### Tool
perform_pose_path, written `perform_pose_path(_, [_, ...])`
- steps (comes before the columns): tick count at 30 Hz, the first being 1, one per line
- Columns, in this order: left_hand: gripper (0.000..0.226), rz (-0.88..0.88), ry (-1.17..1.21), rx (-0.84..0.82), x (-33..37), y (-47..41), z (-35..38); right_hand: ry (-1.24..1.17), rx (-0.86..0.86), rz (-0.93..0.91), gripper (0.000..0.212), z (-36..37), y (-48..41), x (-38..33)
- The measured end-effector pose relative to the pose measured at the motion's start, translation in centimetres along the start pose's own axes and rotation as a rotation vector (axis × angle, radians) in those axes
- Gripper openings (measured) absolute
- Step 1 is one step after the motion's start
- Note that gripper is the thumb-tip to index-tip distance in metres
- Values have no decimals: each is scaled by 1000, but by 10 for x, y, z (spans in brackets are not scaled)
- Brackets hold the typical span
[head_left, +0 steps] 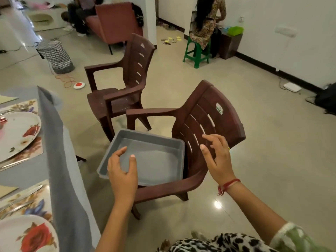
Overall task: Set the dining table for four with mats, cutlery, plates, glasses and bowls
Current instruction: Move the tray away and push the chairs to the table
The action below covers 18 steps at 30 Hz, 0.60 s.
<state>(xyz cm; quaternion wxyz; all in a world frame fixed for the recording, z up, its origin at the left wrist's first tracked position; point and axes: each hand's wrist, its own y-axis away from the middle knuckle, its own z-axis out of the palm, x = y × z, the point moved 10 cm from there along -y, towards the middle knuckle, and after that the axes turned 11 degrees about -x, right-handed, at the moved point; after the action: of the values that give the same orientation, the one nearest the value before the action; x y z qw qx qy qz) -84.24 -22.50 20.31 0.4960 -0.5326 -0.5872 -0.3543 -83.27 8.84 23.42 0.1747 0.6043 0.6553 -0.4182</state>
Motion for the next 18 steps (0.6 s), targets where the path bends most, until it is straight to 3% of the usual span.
perform_pose_path(7, [25,-36,-44,95,8,-14,30,5,-72,-127,38,-16,-62,25])
perform_pose_path(18, [24,-71,-167,325,37,-8,148,-256,-216,-347,32,-66,-155,83])
